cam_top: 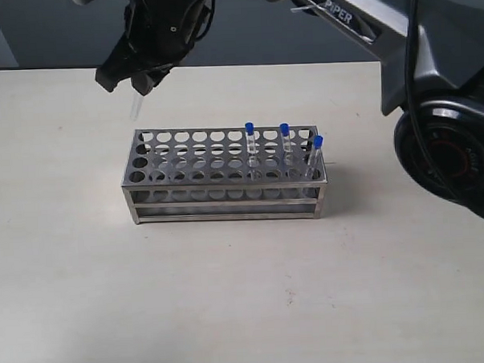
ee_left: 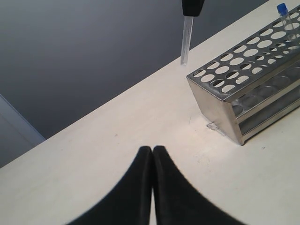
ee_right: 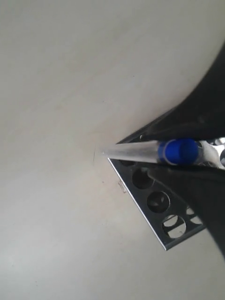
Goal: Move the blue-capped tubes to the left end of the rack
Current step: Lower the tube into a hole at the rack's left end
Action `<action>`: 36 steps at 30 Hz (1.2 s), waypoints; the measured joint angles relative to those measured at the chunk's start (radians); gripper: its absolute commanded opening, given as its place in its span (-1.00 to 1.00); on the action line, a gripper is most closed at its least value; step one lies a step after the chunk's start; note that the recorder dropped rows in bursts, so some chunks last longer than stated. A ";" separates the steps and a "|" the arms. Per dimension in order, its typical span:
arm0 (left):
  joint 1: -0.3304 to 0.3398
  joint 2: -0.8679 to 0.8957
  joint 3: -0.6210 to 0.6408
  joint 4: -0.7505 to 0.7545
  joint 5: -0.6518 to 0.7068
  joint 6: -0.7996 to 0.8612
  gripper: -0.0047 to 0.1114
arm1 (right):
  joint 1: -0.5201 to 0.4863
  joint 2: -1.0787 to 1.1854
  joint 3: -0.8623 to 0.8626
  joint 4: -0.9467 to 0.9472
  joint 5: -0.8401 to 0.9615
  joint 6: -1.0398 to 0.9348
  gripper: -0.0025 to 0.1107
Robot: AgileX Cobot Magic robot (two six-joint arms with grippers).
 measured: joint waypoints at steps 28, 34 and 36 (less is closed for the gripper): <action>0.000 0.000 0.000 0.000 0.000 0.000 -0.90 | 0.029 -0.040 0.075 -0.038 0.004 0.195 -0.97; 0.000 0.000 0.000 0.000 0.000 0.000 -0.90 | 0.036 -0.061 0.139 -0.041 0.008 0.192 -0.97; 0.000 0.000 0.000 0.000 0.000 0.000 -0.90 | 0.036 -0.064 0.139 -0.041 0.008 0.186 -0.97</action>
